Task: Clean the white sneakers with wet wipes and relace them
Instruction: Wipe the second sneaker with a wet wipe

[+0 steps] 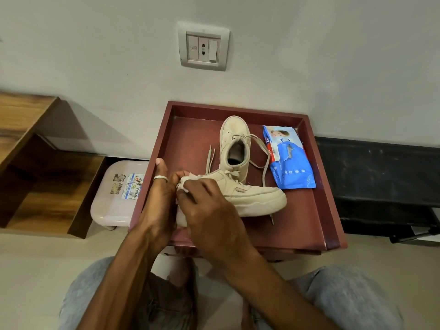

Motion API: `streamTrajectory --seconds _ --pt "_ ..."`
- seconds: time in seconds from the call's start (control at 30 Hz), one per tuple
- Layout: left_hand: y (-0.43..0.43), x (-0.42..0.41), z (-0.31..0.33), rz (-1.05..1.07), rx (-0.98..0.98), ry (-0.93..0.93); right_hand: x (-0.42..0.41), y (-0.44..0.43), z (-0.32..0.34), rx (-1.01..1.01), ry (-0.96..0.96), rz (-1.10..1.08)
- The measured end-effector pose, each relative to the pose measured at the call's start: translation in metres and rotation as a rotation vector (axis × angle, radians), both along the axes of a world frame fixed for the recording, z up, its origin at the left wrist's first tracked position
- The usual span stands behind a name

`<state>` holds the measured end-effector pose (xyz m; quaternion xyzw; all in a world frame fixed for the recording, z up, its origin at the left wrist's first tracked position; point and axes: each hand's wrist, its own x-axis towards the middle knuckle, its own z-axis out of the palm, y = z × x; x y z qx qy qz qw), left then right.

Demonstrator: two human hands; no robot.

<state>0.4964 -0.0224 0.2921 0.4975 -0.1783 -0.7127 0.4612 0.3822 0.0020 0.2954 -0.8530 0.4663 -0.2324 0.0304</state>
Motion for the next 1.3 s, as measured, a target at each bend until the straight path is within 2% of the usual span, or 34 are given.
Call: streamTrajectory --seconds 0.07,0.2,0.27,0.4,0.5,0.6,0.7,0.77,0.9,1.0,1.1,1.2,1.3 --pt "-0.001 0.002 0.000 -0.001 0.003 -0.011 -0.008 -0.008 0.002 0.013 -0.013 -0.025" --pt "-0.004 0.000 0.001 -0.026 0.008 -0.107 -0.035 -0.024 0.001 0.050 -0.201 -0.263" --pt "-0.004 -0.001 0.002 -0.020 0.008 -0.108 -0.029 -0.020 0.002 0.044 -0.166 -0.230" --pt "0.000 0.000 0.005 -0.020 0.013 -0.010 -0.003 -0.007 0.006 0.029 -0.044 -0.012" --pt "-0.002 0.001 0.004 -0.031 0.003 -0.055 -0.010 -0.012 0.009 0.061 -0.042 0.010" --pt "-0.006 0.002 0.001 -0.043 -0.001 -0.140 -0.042 -0.028 0.004 0.106 -0.119 -0.167" --pt "-0.006 0.002 -0.001 -0.067 0.008 -0.183 -0.063 -0.040 0.000 0.168 -0.288 -0.364" --pt "-0.004 -0.001 0.001 -0.080 0.000 -0.199 -0.047 -0.030 0.003 0.118 -0.243 -0.329" --pt "0.000 -0.006 0.003 -0.100 -0.044 -0.213 -0.014 -0.007 0.007 0.070 -0.081 -0.087" --pt "0.002 -0.009 0.006 -0.143 -0.056 -0.225 -0.036 -0.026 -0.001 0.099 -0.150 -0.208" --pt "-0.006 -0.006 0.006 -0.110 -0.071 -0.355 -0.058 -0.038 -0.006 0.160 -0.270 -0.420" --pt "-0.015 -0.006 0.000 -0.066 -0.077 -0.490 -0.040 -0.029 0.001 0.103 -0.253 -0.319" --pt "0.001 -0.009 0.001 -0.110 -0.065 -0.451 -0.039 -0.021 0.005 0.114 -0.163 -0.199"
